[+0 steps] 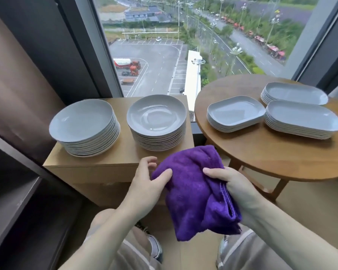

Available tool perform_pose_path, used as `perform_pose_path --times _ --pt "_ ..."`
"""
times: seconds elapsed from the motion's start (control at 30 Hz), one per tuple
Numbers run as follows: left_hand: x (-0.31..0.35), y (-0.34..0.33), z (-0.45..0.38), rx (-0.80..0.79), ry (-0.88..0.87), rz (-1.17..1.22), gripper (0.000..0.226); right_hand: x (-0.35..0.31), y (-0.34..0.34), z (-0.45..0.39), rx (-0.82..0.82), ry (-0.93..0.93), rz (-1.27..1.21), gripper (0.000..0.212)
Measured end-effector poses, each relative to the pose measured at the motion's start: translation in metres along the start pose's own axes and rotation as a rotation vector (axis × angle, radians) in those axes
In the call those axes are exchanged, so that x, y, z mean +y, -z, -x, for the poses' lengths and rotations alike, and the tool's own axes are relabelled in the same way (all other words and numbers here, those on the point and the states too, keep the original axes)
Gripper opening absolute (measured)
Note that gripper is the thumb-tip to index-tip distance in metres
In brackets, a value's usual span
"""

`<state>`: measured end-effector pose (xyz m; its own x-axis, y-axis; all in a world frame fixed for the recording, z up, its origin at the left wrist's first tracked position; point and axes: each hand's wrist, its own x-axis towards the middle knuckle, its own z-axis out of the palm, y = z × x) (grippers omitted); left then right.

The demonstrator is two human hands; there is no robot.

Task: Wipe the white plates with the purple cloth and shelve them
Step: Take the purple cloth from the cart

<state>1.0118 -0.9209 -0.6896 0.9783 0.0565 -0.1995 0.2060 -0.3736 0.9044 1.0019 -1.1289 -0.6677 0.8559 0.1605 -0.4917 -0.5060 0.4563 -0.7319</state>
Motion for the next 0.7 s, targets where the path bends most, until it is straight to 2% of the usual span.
perform_pose_path --times 0.03,0.07,0.13,0.23,0.33,0.4,0.47,0.53,0.63,0.7 --pt "0.004 -0.001 -0.002 -0.1 0.155 0.165 0.066 -0.003 -0.001 0.002 -0.027 -0.007 -0.051 0.022" --pt "0.007 -0.002 -0.003 -0.221 0.277 0.326 0.067 -0.005 0.0 0.002 -0.055 -0.004 -0.091 0.024" --pt "0.01 -0.006 -0.002 -0.342 0.305 0.551 0.058 -0.01 0.0 0.004 -0.102 0.018 -0.138 0.024" --pt "0.009 -0.013 0.002 -0.295 0.172 0.731 0.049 -0.014 0.001 0.004 -0.131 0.027 -0.104 0.028" --pt "0.012 -0.012 0.0 -0.186 0.12 0.71 0.044 -0.013 0.004 0.001 -0.071 0.059 0.009 0.042" --pt "0.015 -0.008 -0.003 -0.105 0.106 0.706 0.04 -0.011 0.006 0.0 -0.054 0.095 0.041 0.038" --pt "0.019 -0.002 -0.006 -0.094 0.096 0.712 0.033 -0.009 0.005 0.001 -0.069 0.11 0.04 0.027" --pt "0.023 0.001 -0.005 -0.112 0.117 0.743 0.035 -0.009 0.005 0.002 -0.086 0.096 0.02 0.021" --pt "0.024 0.001 -0.003 -0.17 0.203 0.839 0.044 -0.012 0.003 0.004 -0.1 0.021 -0.079 0.027" --pt "0.026 -0.002 -0.006 -0.159 0.28 0.908 0.035 -0.011 0.002 0.003 -0.102 -0.024 -0.074 0.033"
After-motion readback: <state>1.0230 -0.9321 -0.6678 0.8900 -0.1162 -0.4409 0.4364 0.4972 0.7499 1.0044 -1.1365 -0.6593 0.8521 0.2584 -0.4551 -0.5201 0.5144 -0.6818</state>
